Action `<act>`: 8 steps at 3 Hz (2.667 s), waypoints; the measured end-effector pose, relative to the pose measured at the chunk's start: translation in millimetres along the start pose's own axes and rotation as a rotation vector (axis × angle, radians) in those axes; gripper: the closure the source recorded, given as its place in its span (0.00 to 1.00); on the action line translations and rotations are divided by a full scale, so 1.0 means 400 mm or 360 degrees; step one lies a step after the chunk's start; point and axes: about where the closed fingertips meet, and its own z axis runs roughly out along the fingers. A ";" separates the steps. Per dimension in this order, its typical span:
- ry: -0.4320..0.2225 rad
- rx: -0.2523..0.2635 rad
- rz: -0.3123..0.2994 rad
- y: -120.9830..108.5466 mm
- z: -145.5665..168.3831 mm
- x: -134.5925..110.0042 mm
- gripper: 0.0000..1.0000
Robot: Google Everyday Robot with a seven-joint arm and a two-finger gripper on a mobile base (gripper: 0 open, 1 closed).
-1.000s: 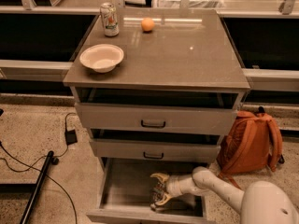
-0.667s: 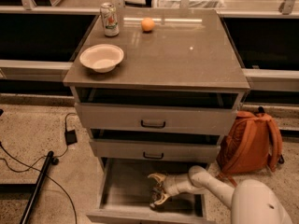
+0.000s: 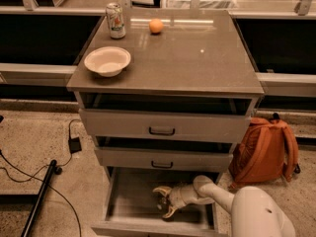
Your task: Pick water bottle from bottom drawer and place on counter
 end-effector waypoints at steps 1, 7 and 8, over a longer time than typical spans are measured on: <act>0.0023 -0.0020 -0.0022 0.004 0.010 0.003 0.24; 0.0246 0.0041 0.0175 -0.042 -0.096 0.123 0.31; 0.0249 0.0067 0.0234 -0.035 -0.085 0.166 0.52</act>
Offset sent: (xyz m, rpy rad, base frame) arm 0.0059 -0.0173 0.0144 -0.0306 -0.0183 -0.0825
